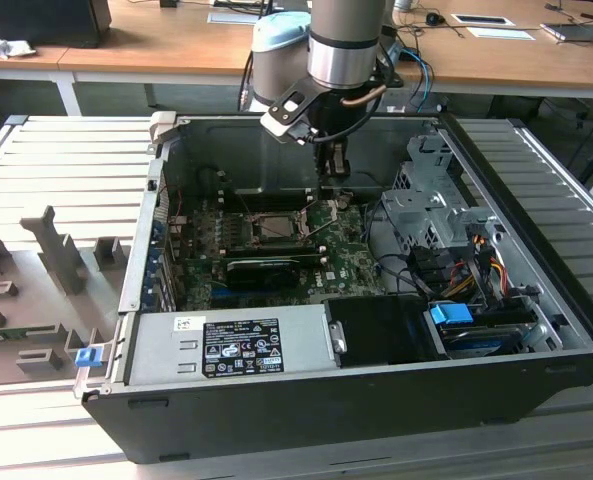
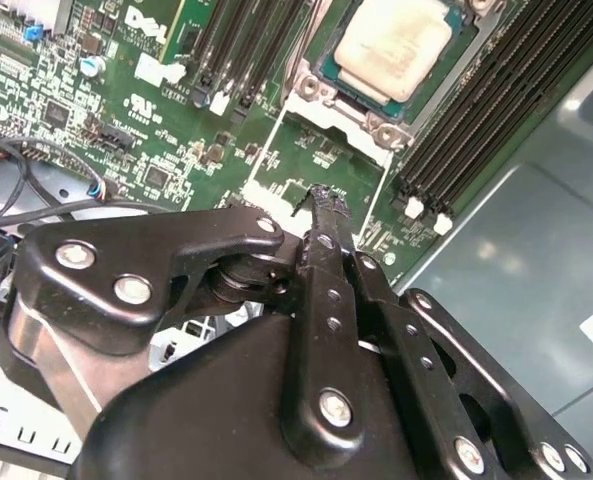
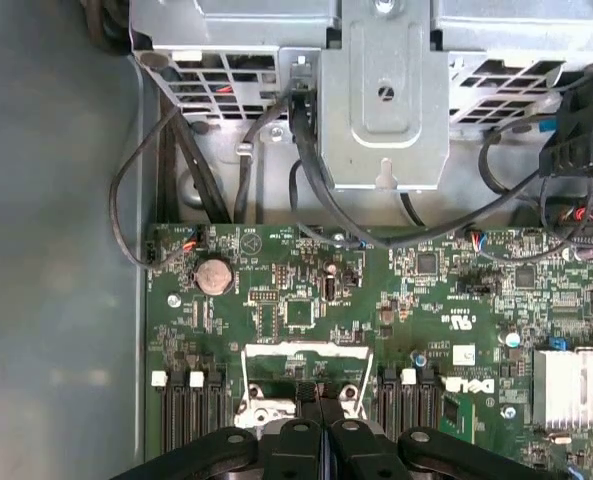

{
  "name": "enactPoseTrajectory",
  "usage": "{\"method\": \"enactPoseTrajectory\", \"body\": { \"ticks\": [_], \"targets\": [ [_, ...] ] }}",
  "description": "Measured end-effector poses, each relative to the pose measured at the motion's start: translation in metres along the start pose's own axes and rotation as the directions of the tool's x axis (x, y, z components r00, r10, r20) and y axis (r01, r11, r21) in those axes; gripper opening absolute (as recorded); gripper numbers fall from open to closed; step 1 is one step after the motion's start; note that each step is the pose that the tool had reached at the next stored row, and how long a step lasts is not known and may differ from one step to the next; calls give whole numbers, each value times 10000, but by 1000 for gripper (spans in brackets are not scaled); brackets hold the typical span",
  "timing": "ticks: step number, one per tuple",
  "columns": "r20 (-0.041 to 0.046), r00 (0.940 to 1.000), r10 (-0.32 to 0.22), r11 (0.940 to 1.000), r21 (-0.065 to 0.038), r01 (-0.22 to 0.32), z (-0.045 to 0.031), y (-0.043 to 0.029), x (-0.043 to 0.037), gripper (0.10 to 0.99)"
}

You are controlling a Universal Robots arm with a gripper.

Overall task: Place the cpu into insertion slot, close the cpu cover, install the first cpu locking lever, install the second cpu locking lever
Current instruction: 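Close the cpu cover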

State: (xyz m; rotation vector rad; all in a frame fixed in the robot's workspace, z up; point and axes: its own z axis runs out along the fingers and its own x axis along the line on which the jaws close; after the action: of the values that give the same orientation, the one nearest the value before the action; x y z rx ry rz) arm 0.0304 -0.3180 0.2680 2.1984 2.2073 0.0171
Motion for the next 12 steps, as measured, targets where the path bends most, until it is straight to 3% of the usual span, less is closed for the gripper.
{"method": "enactPoseTrajectory", "body": {
  "ticks": [12],
  "targets": [
    [1,10000,0,10000,1,0,5,194,-1,106]
  ]
}}
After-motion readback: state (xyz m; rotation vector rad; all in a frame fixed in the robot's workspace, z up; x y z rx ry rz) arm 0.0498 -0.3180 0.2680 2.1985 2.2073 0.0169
